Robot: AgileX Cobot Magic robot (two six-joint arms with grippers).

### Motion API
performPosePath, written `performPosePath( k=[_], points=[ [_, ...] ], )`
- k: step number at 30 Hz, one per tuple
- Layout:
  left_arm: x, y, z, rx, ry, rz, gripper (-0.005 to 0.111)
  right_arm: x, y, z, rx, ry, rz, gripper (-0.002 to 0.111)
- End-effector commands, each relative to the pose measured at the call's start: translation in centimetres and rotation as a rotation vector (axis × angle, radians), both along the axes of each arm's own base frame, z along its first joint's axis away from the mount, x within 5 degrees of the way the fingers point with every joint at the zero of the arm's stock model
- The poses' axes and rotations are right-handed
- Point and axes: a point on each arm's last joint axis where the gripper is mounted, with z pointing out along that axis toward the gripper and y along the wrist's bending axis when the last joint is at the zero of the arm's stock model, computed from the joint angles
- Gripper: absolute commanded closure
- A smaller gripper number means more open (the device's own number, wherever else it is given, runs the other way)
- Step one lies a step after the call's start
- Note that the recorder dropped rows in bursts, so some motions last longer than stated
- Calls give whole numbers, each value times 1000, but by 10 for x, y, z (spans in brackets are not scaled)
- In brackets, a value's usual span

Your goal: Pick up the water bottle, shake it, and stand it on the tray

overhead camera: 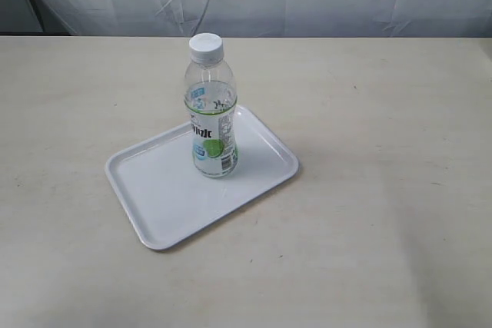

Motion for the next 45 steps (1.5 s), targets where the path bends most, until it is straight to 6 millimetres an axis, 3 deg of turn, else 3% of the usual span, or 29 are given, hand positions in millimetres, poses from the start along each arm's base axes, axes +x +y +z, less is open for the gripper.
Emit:
performPosePath(
  k=[1, 12, 45],
  points=[
    [0, 0, 0, -7, -9, 0, 106, -6, -7, -4, 12, -51, -96, 109],
    [0, 0, 0, -7, -9, 0, 106, -8, -11, -9, 5, -13, -175, 109],
    [0, 0, 0, -7, -9, 0, 106, -8, -11, -9, 8, -11, -174, 109]
  ],
)
